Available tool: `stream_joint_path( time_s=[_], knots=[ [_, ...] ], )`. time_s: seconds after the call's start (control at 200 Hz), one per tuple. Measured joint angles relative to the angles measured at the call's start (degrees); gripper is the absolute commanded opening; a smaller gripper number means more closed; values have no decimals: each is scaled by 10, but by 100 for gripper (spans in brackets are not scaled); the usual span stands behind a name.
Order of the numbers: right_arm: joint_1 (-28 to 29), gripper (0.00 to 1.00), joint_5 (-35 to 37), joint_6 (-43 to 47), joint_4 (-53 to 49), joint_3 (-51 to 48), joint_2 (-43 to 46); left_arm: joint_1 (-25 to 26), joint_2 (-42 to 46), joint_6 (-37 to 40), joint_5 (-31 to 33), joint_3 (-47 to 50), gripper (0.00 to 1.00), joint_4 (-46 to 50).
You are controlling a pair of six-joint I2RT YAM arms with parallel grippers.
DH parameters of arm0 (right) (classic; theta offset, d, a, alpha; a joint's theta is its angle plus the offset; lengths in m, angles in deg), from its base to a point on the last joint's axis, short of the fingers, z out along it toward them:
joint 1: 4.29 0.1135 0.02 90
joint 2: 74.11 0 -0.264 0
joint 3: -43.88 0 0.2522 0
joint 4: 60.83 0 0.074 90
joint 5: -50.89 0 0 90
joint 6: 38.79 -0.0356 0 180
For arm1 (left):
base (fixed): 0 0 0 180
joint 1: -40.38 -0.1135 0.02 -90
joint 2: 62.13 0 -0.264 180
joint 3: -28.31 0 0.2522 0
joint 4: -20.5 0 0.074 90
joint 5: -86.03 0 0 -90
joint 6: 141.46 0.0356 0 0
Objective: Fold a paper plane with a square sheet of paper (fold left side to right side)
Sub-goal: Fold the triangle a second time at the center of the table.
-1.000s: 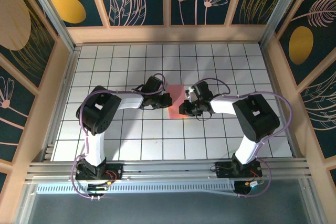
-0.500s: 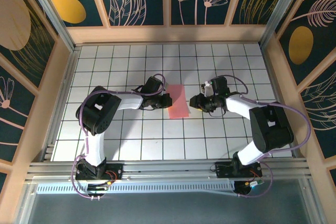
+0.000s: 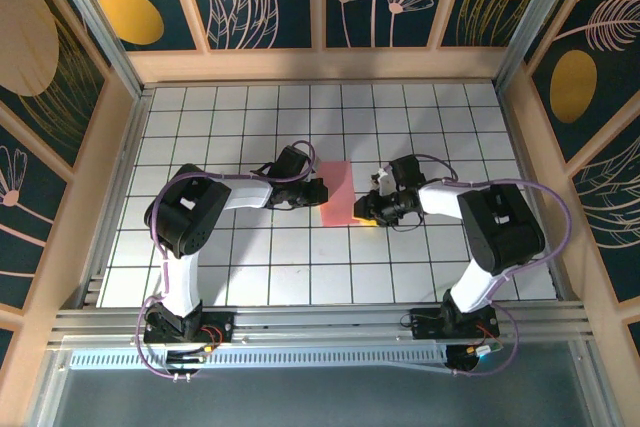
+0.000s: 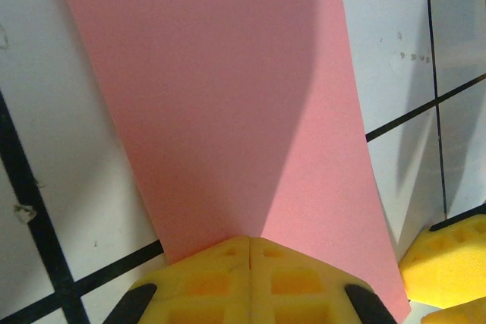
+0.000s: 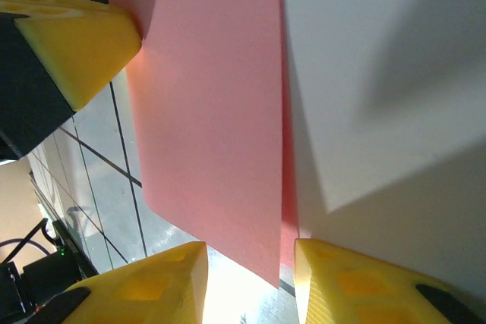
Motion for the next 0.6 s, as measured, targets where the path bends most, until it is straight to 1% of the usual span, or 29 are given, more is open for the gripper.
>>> stream_joint_path(
  time_s=[0.275,0.465,0.601],
  knots=[
    [3,32,-7,-14,22,4,-4,0,0,5,-2,0,0,0],
    [-9,31,-17,-14,37,26,-16,0,0,11,-2,1,0,-2],
    [-19,29,-25,-14,43,56,-43,0,0,13,-2,2,0,-3]
  ],
)
